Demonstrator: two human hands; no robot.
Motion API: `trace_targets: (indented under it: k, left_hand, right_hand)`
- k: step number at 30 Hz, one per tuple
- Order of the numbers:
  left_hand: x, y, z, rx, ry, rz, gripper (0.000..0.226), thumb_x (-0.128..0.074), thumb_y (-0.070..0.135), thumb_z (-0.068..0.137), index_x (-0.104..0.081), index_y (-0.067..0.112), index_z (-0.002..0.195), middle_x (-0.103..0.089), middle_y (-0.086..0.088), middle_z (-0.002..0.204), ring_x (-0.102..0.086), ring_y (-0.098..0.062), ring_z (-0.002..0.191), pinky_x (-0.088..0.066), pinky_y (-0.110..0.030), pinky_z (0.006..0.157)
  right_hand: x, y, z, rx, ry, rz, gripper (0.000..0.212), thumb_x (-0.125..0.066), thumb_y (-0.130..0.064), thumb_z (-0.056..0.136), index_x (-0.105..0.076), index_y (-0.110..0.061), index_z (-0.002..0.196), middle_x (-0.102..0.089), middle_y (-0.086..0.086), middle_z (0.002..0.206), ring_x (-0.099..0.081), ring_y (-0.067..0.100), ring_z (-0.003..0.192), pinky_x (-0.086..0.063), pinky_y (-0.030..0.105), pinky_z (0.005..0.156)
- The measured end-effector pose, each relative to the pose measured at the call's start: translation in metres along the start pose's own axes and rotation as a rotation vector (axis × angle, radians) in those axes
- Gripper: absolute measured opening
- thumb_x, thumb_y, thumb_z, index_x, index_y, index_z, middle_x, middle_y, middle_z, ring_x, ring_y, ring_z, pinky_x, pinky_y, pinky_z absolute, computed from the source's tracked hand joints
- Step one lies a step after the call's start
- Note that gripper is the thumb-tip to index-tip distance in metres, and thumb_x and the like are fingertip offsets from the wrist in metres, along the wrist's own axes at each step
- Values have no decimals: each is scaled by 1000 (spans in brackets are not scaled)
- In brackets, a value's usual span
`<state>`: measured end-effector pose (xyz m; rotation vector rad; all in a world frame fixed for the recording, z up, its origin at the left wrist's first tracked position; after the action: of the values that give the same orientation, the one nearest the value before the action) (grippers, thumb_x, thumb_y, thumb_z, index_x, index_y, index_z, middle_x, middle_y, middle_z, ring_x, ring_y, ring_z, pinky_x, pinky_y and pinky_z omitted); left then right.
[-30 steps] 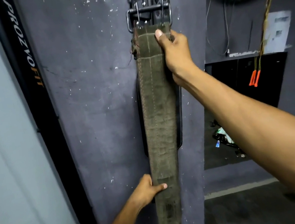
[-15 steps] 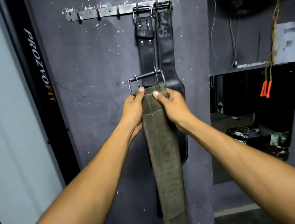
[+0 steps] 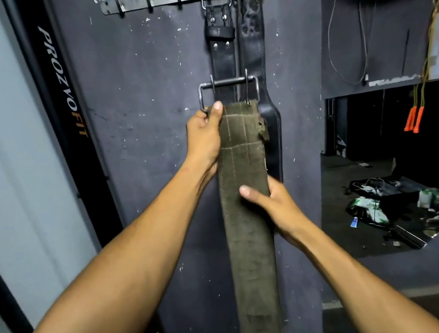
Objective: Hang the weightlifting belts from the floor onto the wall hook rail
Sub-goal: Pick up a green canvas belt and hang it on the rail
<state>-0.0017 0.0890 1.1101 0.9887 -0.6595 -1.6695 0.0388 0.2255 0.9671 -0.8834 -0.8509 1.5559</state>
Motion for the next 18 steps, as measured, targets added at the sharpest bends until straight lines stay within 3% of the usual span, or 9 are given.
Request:
trace_targets:
  k: [3, 5, 10, 14, 18]
  left_hand:
    - [-3, 18, 13, -28, 16, 2, 17, -57, 20, 105, -61, 10, 91, -72, -9, 82, -69, -14, 69, -60, -34, 75]
    - [-7, 21, 16, -34, 20, 9, 18, -57, 19, 105, -62, 10, 90, -72, -7, 78, -70, -11, 64, -60, -32, 71]
    - [-17, 36, 26, -77, 18, 42, 16, -57, 19, 105, -61, 4, 99, -71, -9, 82, -70, -13, 67, -61, -30, 70]
    - [-21, 54, 36, -126, 26, 35, 16, -56, 17, 105, -60, 3, 99, -70, -10, 80, -68, -14, 66, -60, -30, 68]
    - [-23, 44, 33, -99, 36, 62, 17, -55, 18, 106, -58, 1, 107, -69, -12, 85, -67, -17, 71, -60, -32, 72]
  right_hand:
    - [0, 37, -27, -118, 37, -62, 11, -75, -11, 94, -77, -12, 105, -83, 5, 102, -77, 22, 96, -63, 42, 86]
    - [-3, 46, -30, -114, 110, -33, 7, -74, -11, 95, -78, -13, 100, -83, 6, 98, -77, 20, 91, -63, 41, 84]
    - [3, 81, -52, -220, -76, 20, 31, -78, -7, 91, -70, -10, 121, -81, 3, 113, -77, 19, 105, -62, 38, 93]
    - [2, 135, -85, -316, 126, 13, 12, -70, -4, 97, -78, -10, 103, -83, 8, 99, -78, 23, 90, -63, 32, 77]
    - [-2, 149, -87, -339, 74, 27, 21, -72, -8, 96, -75, -8, 117, -82, 6, 110, -79, 21, 101, -63, 30, 86]
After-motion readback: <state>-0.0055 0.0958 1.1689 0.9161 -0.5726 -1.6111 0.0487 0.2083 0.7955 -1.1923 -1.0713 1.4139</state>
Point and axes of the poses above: each hand's wrist, its own z-axis towards the middle knuckle, its own x-axis out of the back of the hand, y = z × x, the point moved 2 cm from there along z, towards the middle knuckle
